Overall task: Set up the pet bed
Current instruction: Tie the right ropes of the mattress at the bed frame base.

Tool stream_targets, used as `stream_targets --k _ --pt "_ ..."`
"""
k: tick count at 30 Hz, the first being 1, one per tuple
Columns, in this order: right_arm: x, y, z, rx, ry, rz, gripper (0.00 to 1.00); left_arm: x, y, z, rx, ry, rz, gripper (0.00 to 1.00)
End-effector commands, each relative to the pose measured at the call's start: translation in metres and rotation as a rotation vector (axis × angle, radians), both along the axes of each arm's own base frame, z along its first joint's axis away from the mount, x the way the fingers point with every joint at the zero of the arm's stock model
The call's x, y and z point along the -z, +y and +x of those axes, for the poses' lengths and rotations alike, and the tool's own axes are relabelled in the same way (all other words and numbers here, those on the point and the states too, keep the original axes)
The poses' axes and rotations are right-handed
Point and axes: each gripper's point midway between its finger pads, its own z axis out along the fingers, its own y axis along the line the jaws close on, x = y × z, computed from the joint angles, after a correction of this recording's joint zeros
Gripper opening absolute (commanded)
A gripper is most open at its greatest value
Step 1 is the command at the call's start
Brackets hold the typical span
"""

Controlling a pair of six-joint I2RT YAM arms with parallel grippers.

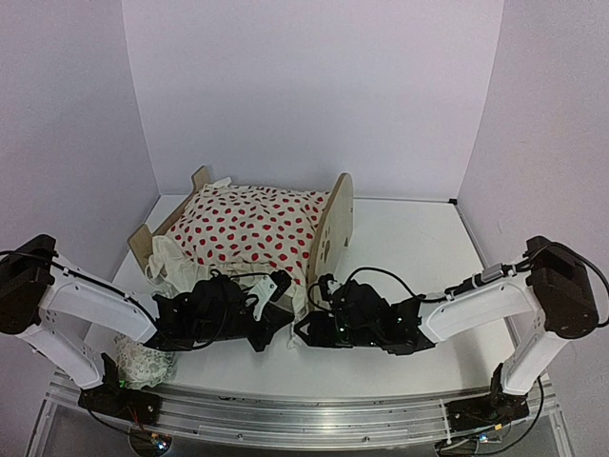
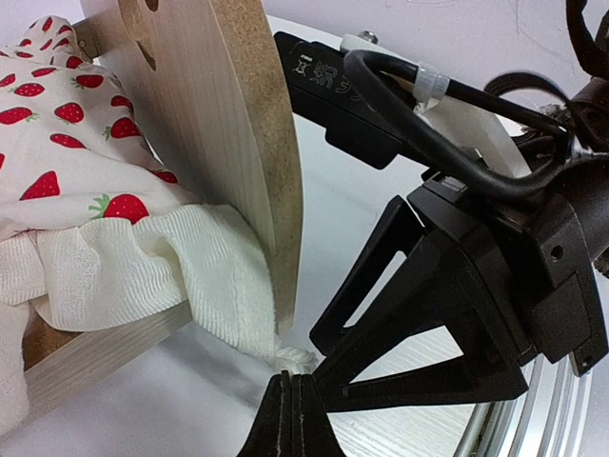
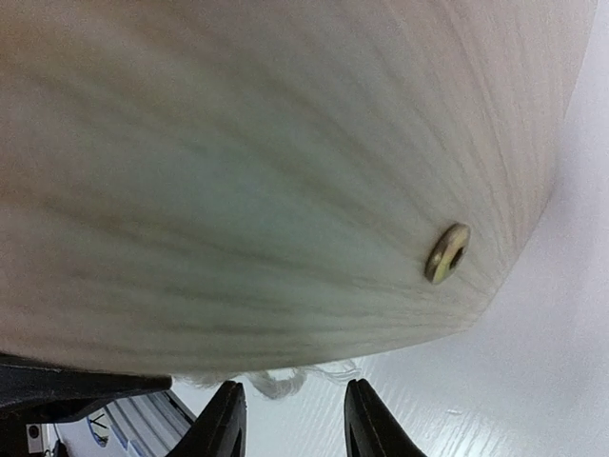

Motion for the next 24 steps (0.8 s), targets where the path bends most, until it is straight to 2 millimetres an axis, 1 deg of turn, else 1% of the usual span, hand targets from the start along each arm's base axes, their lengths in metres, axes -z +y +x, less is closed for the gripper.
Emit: stream_targets --k 1,4,7,12,15,16,19,21,24 --pt "-0.011 0.004 0.012 -0.001 -0.094 0.010 0.36 -0.016 -0.010 0.003 0.008 0.001 -0.041 0.00" --pt "-0.011 0.009 0.013 -0.007 -0.098 0.015 0.35 -0.017 -0.011 0.004 0.010 -0.002 -0.039 0.00" --pt "-0.012 0.013 0.015 -0.014 -0.114 0.018 0.31 -0.017 -0.011 0.003 0.013 0.000 -0.039 0.00" --pt "-0.012 0.017 0.017 -0.020 -0.124 0.023 0.17 -0.019 -0.010 0.002 0.013 -0.001 -0.040 0.00" --pt "-0.012 0.013 0.017 -0.012 -0.127 0.025 0.05 -0.020 -0.009 0.003 0.011 -0.002 -0.040 0.00" --pt "-0.016 0.012 0.016 -0.011 -0.131 0.030 0.01 -0.020 -0.009 0.003 0.010 -0.002 -0.039 0.00" --pt "-0.021 0.005 0.013 -0.026 -0.126 0.033 0.00 -0.022 -0.008 0.003 0.006 -0.007 -0.030 0.00" --pt "-0.024 -0.002 0.009 -0.055 -0.090 0.000 0.00 -0.025 -0.007 0.005 0.002 -0.019 -0.019 0.00" --pt "-0.022 -0.016 0.001 -0.137 -0.049 -0.157 0.00 -0.028 -0.005 0.006 0.003 -0.032 0.010 0.00"
